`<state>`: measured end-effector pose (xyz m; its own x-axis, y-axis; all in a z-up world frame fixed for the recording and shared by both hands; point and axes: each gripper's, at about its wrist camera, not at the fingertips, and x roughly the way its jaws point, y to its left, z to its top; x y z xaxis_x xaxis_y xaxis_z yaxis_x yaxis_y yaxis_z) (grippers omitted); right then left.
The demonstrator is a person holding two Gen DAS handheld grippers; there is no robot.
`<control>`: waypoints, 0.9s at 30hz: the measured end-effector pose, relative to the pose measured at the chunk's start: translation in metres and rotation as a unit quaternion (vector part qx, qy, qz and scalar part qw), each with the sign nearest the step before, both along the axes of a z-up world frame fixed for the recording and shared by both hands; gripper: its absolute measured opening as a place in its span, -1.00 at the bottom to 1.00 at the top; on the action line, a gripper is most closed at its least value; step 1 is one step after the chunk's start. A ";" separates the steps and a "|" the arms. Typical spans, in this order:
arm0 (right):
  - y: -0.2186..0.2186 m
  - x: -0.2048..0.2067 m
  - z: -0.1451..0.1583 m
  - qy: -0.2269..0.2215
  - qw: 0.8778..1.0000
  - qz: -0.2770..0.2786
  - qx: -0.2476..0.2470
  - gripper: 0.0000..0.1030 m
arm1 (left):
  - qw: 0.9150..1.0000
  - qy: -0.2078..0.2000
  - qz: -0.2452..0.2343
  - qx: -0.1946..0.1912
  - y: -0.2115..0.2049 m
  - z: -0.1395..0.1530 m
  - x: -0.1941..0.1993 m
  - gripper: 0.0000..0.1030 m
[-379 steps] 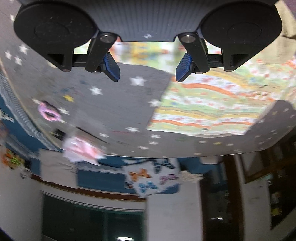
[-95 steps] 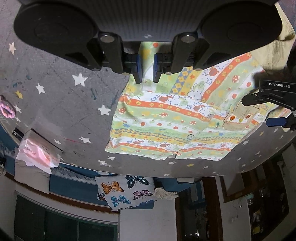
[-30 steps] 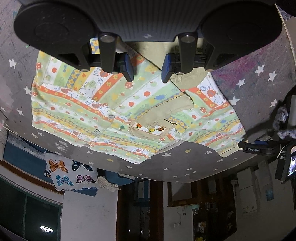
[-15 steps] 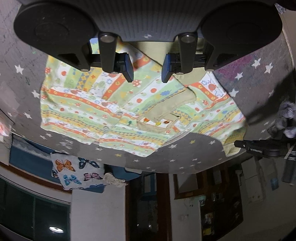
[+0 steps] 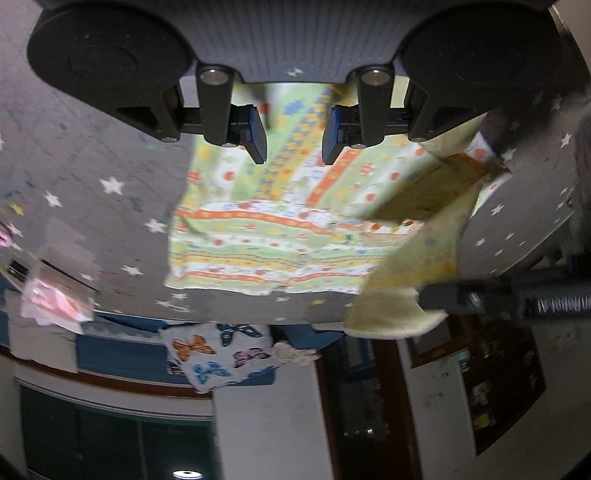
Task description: Fold clothes
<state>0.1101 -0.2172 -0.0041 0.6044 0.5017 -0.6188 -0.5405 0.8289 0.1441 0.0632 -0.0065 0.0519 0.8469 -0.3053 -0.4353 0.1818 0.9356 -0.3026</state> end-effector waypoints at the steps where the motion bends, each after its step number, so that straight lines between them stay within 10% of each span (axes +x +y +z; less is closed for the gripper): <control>1: -0.004 0.001 0.000 0.001 1.000 -0.006 0.001 -0.36 | 1.000 0.006 -0.010 0.003 -0.007 -0.005 0.003 -0.76; 12: -0.023 0.013 0.002 0.024 0.998 -0.037 0.035 -0.36 | 0.997 0.013 -0.038 0.066 -0.014 -0.027 -0.020 -0.07; 27: 0.026 0.033 -0.023 0.042 0.999 -0.010 -0.004 -0.47 | 0.984 0.083 0.117 0.104 0.095 -0.056 -0.021 -0.10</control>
